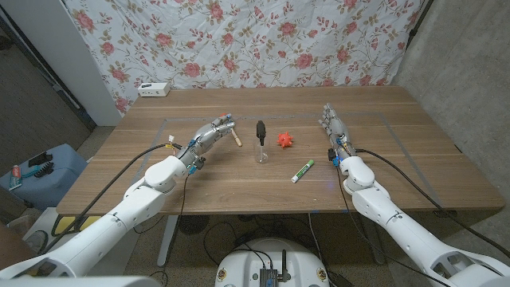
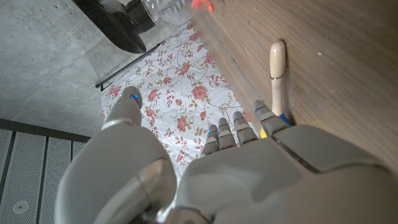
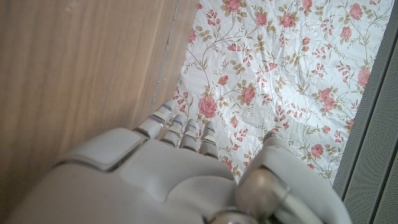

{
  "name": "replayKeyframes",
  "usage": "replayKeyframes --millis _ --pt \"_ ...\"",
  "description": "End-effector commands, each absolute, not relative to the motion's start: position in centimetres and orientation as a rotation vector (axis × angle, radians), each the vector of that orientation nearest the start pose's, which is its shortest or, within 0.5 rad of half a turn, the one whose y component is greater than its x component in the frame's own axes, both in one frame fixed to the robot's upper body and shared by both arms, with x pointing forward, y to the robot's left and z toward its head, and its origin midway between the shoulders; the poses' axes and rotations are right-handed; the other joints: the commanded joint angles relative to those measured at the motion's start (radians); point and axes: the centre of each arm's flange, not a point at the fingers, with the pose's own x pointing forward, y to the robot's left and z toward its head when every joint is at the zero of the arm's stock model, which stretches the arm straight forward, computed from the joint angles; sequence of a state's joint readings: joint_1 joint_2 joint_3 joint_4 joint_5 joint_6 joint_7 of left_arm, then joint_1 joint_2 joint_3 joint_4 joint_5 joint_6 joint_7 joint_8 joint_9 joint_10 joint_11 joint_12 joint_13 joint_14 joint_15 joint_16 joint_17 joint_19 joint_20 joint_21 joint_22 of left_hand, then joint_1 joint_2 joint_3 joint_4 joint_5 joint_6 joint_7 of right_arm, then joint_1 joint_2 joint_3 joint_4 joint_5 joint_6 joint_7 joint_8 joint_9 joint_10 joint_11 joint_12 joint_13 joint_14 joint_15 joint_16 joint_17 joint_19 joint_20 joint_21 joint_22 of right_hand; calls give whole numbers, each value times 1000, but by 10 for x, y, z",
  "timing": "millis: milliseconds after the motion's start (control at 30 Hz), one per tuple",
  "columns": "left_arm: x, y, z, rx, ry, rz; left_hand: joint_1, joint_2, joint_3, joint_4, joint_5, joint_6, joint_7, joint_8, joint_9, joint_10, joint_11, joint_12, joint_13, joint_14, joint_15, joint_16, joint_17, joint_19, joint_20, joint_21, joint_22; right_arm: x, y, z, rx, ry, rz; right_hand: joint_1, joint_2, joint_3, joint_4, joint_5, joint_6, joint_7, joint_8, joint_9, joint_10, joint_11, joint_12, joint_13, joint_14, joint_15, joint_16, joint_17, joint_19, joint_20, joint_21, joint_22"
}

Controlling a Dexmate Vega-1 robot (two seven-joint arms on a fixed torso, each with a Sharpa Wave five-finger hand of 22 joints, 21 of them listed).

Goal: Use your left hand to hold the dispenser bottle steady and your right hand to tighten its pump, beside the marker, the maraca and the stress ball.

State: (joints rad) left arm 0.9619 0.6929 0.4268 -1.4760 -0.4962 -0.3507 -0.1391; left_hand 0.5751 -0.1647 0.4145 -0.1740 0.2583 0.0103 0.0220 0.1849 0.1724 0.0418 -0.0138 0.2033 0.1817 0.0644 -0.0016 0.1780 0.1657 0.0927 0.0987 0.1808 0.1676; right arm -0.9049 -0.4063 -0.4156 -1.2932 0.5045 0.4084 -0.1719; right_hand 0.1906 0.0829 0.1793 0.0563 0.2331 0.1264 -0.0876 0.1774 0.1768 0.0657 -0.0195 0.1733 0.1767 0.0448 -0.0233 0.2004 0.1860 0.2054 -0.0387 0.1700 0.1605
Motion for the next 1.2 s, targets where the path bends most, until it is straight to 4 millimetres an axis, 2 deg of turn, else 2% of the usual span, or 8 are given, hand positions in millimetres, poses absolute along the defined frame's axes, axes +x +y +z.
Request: replayKeyframes --millis 33,367,700,1200 --pt "603 269 -53 379 -613 -443 33 -6 -6 -5 16 2 12 3 3 6 -2 1 0 3 1 2 2 -1 15 0 0 642 -244 -75 74 -630 69 -2 2 3 -5 4 -5 2 -1 2 -3 -1 3 2 4 -2 -4 1 -4 -55 6 5" --pt "602 260 -50 440 -610 -481 79 -17 -23 -7 42 12 3 8 3 26 -8 5 0 21 -14 6 2 -3 16 1 0 639 -244 -74 63 -619 64 -4 2 2 -5 4 -14 2 -1 2 -6 4 5 2 9 6 -2 1 -6 -52 8 5" --pt "598 260 -48 511 -581 -494 124 -22 -45 -6 67 14 -6 7 3 40 -13 5 -1 39 -23 6 1 -32 -6 -6 -1 640 -241 -70 65 -616 53 -6 2 1 -4 4 -18 4 -1 2 -8 7 6 2 9 6 -3 1 -10 -54 8 5" --pt "595 255 -52 575 -585 -508 186 -26 -80 -6 99 27 -27 10 3 71 -28 9 -1 65 -47 7 0 -31 -22 -1 -2 637 -236 -76 73 -606 29 -9 5 1 -3 5 -23 7 1 2 -13 6 6 2 4 9 -6 2 -17 -53 8 5"
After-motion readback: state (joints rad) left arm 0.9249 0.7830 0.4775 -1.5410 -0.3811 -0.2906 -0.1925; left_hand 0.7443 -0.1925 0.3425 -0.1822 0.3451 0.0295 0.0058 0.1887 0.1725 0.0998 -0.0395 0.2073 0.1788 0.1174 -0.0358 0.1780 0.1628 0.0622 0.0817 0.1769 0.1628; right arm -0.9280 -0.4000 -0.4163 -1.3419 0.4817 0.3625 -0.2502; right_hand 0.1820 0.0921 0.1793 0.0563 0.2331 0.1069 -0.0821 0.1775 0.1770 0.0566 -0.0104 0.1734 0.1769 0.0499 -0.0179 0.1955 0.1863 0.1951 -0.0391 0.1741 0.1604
